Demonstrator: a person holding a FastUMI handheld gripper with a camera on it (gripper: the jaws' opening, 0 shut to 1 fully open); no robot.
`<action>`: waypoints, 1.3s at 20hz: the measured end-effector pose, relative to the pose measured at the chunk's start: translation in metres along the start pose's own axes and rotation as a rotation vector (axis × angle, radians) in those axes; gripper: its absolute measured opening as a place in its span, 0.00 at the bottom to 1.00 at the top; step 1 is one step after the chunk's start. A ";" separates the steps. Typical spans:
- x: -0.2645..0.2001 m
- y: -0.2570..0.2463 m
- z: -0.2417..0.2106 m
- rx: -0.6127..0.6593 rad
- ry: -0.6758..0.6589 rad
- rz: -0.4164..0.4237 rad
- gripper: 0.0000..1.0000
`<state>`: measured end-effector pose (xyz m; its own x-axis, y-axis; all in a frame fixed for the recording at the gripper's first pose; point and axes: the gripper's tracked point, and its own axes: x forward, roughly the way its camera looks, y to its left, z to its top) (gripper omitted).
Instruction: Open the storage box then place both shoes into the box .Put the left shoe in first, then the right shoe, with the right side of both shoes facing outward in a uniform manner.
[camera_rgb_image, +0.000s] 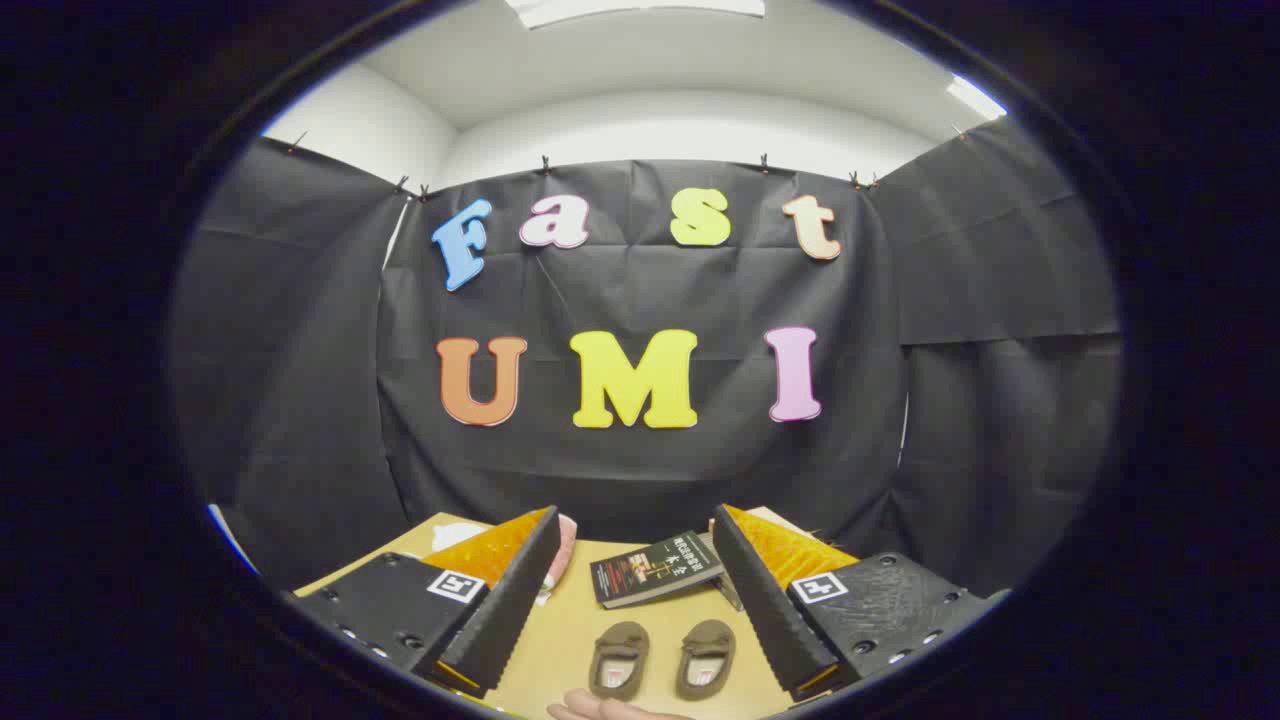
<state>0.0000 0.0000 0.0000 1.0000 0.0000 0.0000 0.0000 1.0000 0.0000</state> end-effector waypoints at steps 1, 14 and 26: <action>0.002 0.000 0.002 -0.004 0.001 0.008 0.95; 0.006 -0.005 -0.025 -0.026 0.072 0.035 0.95; 0.069 0.101 -0.142 0.156 0.416 0.300 0.95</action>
<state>0.0694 0.1011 -0.1423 0.8715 0.3173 -0.3738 -0.2539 0.9443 0.2096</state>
